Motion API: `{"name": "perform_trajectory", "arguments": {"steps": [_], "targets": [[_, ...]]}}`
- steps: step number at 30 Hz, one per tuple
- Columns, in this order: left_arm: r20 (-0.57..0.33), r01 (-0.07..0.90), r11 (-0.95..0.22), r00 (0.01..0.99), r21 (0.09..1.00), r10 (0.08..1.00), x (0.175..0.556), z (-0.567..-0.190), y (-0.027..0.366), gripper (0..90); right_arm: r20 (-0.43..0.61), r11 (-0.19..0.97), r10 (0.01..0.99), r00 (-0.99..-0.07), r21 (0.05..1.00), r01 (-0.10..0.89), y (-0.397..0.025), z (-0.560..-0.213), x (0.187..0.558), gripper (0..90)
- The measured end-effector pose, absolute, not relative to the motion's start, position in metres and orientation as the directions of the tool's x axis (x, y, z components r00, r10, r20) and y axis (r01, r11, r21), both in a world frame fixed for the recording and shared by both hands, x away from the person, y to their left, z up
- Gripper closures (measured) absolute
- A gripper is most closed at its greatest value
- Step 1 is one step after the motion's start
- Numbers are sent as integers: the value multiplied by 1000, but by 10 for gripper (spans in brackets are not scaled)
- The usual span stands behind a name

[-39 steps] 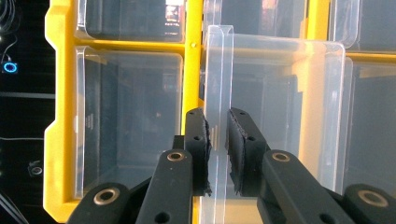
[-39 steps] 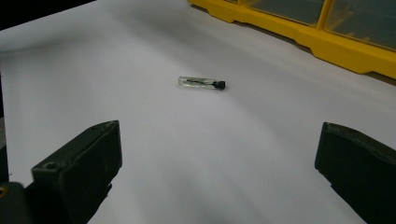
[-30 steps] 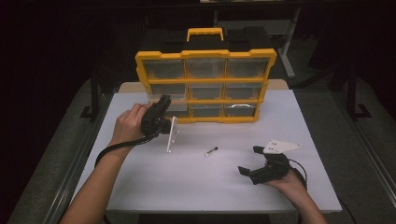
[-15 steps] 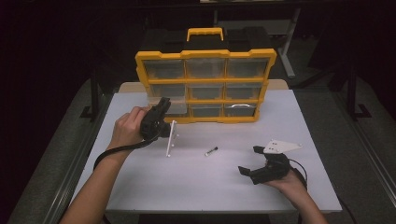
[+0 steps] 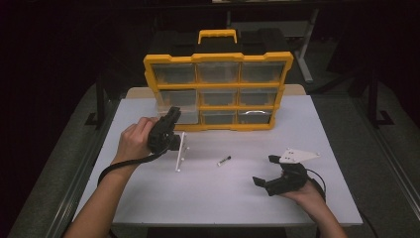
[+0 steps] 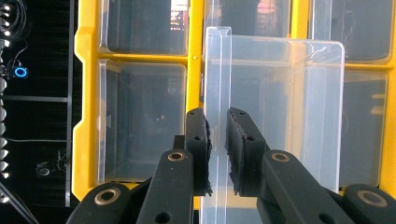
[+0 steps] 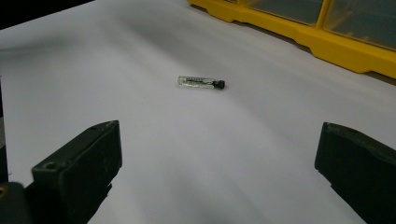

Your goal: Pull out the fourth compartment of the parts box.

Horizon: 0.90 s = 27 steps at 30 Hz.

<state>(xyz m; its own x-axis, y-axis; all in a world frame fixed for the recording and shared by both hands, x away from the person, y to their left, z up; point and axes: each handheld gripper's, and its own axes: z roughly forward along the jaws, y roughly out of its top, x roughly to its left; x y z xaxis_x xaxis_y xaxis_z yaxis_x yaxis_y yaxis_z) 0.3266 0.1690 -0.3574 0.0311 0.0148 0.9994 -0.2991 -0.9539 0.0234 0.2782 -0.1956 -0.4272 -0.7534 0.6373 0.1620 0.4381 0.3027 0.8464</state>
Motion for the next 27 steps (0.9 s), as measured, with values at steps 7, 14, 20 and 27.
{"name": "perform_trajectory", "arguments": {"steps": [7, 14, 20, 27], "targets": [[1000, -303, -953, 26, 18, 11, 322, -359, 170, 791, 162, 302, 638, -753, 847, 438, -196, -427, 278, 2], [1000, -303, -953, 26, 21, 13, 321, -361, 169, 789, 163, 302, 637, -753, 846, 439, -195, -427, 278, 2], [1000, -303, -953, 26, 24, 17, 321, -361, 169, 784, 162, 303, 637, -754, 846, 438, -195, -427, 278, 2], [999, -301, -953, 22, 35, 30, 321, -360, 170, 725, 163, 303, 637, -753, 846, 440, -195, -428, 278, 2]]}}
